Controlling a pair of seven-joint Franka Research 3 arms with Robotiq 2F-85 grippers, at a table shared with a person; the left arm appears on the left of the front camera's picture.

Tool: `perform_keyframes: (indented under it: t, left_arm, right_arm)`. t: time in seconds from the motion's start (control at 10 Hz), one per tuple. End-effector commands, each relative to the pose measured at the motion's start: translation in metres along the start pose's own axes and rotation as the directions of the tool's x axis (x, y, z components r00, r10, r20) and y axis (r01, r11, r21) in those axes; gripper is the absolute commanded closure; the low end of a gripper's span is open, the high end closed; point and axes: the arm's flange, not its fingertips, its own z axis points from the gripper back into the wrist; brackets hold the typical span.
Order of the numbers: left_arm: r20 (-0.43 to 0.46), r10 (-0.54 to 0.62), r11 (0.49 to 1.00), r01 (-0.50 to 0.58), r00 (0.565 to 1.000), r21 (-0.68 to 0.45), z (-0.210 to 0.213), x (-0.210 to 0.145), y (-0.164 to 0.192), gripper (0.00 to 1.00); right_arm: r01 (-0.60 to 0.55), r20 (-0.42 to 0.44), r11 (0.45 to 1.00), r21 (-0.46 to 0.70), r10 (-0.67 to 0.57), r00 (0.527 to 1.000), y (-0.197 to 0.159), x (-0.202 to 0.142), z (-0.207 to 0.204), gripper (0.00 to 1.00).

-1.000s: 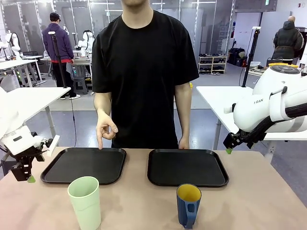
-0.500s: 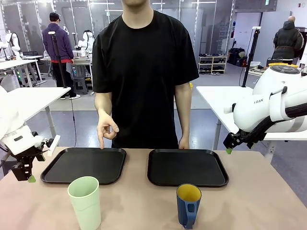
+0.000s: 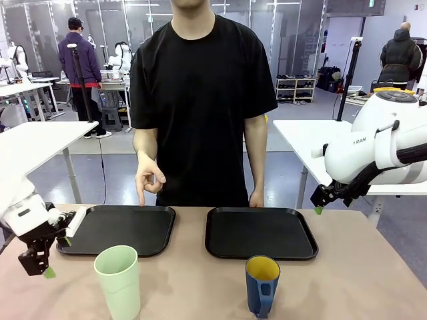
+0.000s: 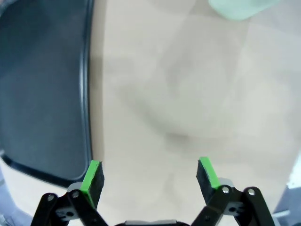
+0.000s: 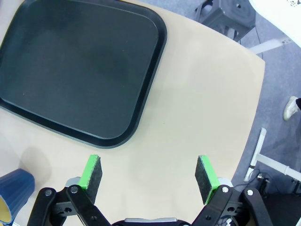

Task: Sort and store the cups by type.
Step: Pick up the Reusable plastic cup.

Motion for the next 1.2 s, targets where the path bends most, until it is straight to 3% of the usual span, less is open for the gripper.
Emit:
perform_keyframes:
  t: [0.0, 0.3, 0.9, 1.1]
  left_arm:
    - [0.169, -0.062, 0.998, 0.059, 0.984, 0.024, -0.016, -0.016, -0.019, 0.00]
    - [0.415, -0.090, 0.996, 0.090, 0.905, 0.018, -0.043, -0.018, -0.025, 0.00]
    - [0.649, -0.059, 0.990, 0.129, 0.758, -0.060, -0.083, -0.001, -0.028, 0.00]
    - [0.728, -0.053, 0.989, 0.137, 0.683, -0.056, -0.088, 0.004, -0.027, 0.00]
  right_arm:
    - [0.004, 0.007, 1.000, -0.002, -0.004, 1.000, -0.001, -0.001, 0.001, 0.00]
    - [0.004, 0.007, 1.000, -0.002, -0.004, 1.000, -0.001, -0.001, 0.001, 0.00]
    - [0.004, 0.007, 1.000, -0.002, -0.004, 1.000, -0.001, -0.001, 0.001, 0.00]
    - [0.004, 0.007, 1.000, -0.002, -0.004, 1.000, -0.001, -0.001, 0.001, 0.00]
